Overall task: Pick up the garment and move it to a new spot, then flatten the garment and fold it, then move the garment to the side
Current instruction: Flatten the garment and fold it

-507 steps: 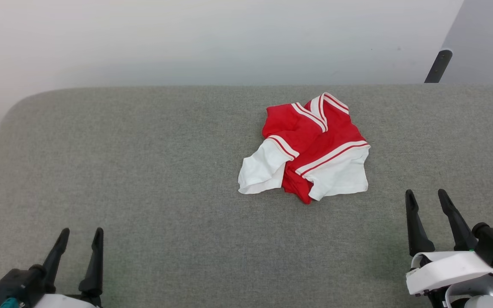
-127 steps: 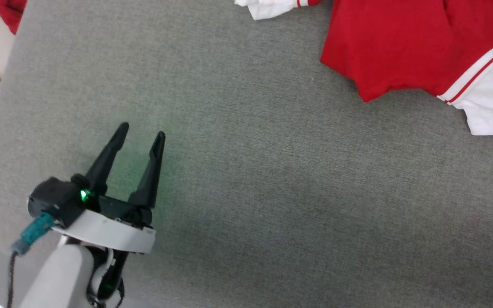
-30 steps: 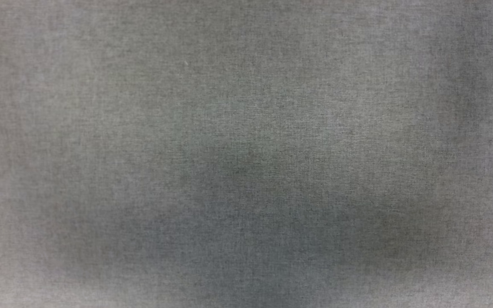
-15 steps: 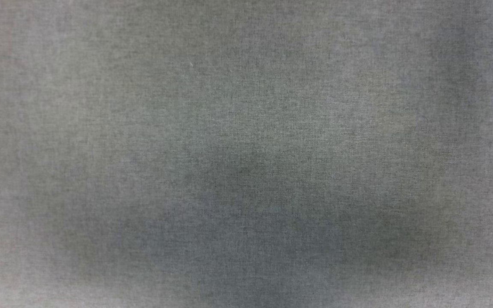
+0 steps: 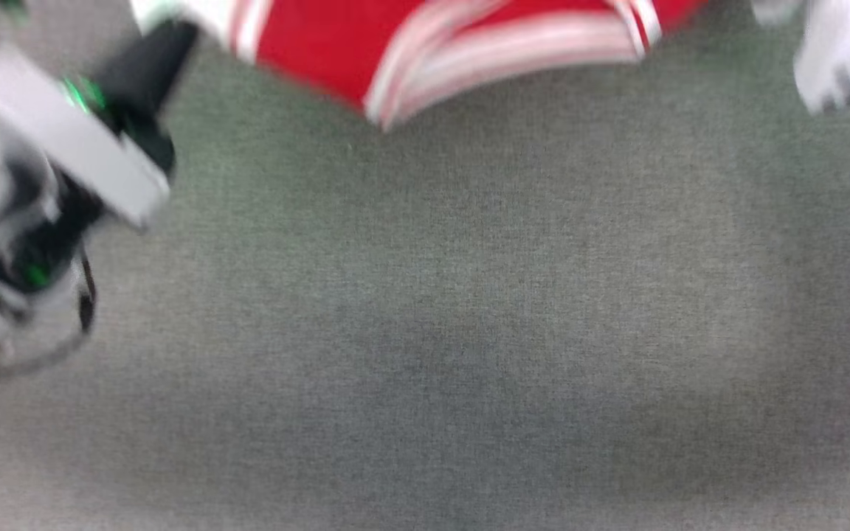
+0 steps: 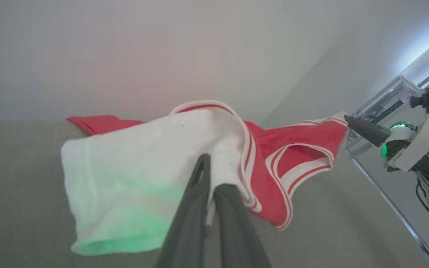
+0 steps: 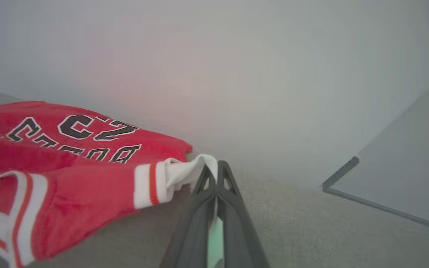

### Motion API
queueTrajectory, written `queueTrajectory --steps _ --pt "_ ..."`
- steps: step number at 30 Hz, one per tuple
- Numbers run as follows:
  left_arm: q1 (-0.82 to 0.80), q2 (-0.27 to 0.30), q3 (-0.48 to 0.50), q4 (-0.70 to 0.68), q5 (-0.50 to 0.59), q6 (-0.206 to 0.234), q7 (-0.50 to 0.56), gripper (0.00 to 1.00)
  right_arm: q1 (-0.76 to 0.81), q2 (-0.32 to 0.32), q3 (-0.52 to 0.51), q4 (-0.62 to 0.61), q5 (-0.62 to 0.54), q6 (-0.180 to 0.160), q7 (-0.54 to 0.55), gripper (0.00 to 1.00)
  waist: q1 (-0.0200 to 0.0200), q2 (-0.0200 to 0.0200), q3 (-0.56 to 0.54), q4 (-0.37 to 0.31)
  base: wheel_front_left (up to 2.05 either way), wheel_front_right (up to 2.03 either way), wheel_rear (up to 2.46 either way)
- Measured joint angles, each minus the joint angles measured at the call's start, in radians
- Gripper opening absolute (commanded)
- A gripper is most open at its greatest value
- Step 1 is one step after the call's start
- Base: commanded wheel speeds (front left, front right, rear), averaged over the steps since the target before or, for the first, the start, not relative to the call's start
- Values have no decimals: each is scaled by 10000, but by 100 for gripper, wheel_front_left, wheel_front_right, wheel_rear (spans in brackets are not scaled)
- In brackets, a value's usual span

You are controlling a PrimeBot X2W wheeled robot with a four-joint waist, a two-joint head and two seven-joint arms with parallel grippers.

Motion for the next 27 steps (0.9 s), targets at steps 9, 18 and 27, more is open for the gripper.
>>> queueTrajectory --steps 9,18,27 --pt "2912 527 -163 -1273 77 0 -391 0 4956 -855 -1160 -5553 1544 0 3473 0 0 0 -1072 190 0 0 0" --pt "5601 685 861 -1770 368 0 -431 0 8463 -888 -1590 -8253 2224 0 5494 0 0 0 -1977 321 0 0 0" --pt "7668 1072 1657 -1898 917 0 -431 0 10919 -761 -1124 -9524 2316 0 6322 0 0 0 -2211 177 0 0 0"
